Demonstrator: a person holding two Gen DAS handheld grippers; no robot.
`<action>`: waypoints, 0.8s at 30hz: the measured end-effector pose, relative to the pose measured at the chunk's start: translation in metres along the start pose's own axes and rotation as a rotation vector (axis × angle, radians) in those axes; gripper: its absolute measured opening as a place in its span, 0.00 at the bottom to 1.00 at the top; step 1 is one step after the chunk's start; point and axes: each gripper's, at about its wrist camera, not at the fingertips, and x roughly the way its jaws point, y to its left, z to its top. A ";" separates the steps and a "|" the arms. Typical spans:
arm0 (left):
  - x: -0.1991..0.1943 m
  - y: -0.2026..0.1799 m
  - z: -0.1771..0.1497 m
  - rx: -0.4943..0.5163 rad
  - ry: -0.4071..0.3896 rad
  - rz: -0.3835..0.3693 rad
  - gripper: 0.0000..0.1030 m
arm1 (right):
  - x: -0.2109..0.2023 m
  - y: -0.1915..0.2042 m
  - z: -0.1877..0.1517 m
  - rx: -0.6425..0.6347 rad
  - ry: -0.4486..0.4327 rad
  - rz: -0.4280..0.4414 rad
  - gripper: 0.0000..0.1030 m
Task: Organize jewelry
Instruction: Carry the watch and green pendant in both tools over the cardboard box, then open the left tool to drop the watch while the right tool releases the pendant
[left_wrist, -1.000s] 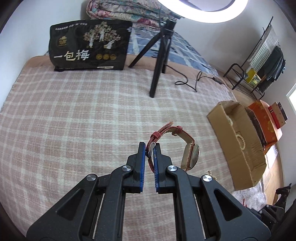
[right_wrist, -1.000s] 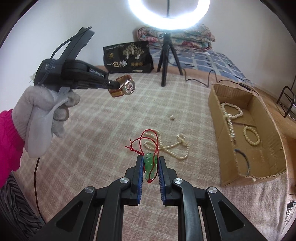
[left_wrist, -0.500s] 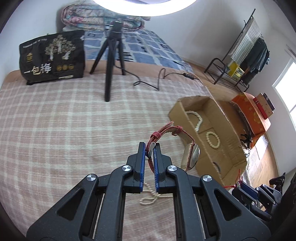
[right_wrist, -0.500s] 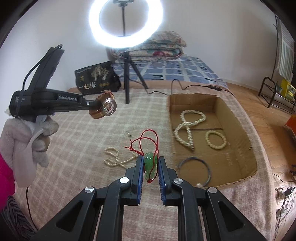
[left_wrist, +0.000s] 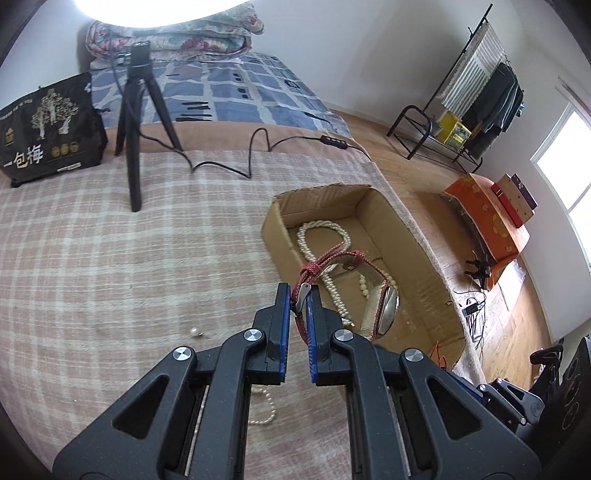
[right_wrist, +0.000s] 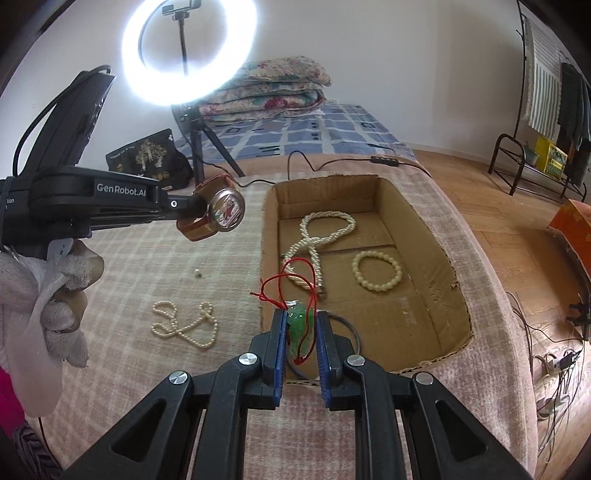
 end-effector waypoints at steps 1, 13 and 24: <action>0.003 -0.005 0.000 0.007 0.001 0.001 0.06 | 0.000 -0.003 0.000 0.003 -0.001 -0.007 0.13; 0.026 -0.041 0.001 0.043 0.025 -0.001 0.06 | 0.008 -0.043 0.011 0.059 0.005 -0.084 0.13; 0.041 -0.047 -0.005 0.065 0.051 0.014 0.06 | 0.019 -0.067 0.015 0.086 0.027 -0.127 0.13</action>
